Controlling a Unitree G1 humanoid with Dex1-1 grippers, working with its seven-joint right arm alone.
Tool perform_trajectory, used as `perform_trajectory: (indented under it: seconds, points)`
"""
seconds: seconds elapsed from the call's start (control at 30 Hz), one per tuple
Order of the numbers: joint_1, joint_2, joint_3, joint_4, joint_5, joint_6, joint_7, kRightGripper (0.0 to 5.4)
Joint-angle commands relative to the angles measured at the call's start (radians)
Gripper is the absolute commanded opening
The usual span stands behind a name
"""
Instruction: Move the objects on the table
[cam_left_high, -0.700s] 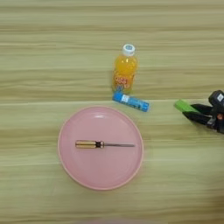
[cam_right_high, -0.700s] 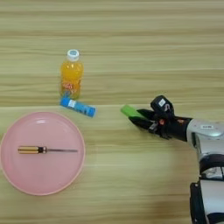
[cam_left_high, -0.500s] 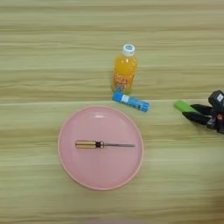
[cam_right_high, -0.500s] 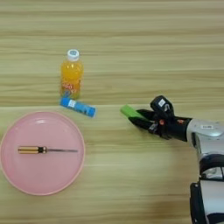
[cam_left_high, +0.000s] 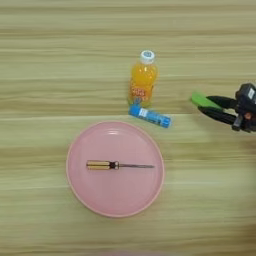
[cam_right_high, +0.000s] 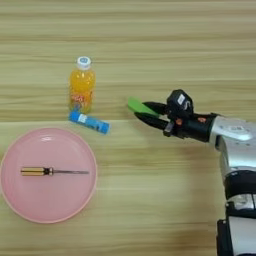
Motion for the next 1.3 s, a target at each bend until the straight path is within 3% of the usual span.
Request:
perform_trajectory:
  seconds: [0.03, 0.23, 0.4, 0.7, 0.87, 1.03, 1.3]
  points:
    - [0.010, -0.028, -0.004, -0.330, 0.072, 0.066, -0.022, 1.39]
    - [0.095, 0.013, 0.067, -0.653, 0.111, 0.160, -0.003, 1.39]
    - [0.100, 0.074, 0.156, -0.759, 0.109, 0.216, 0.006, 1.39]
    - [0.026, 0.222, 0.380, -0.715, -0.018, 0.244, -0.051, 1.39]
    - [0.027, 0.230, 0.446, -0.676, -0.064, 0.236, -0.044, 1.39]
    - [0.019, 0.229, 0.490, -0.596, -0.167, 0.209, -0.093, 1.39]
    - [0.001, 0.247, 0.514, -0.514, -0.252, 0.166, -0.154, 1.39]
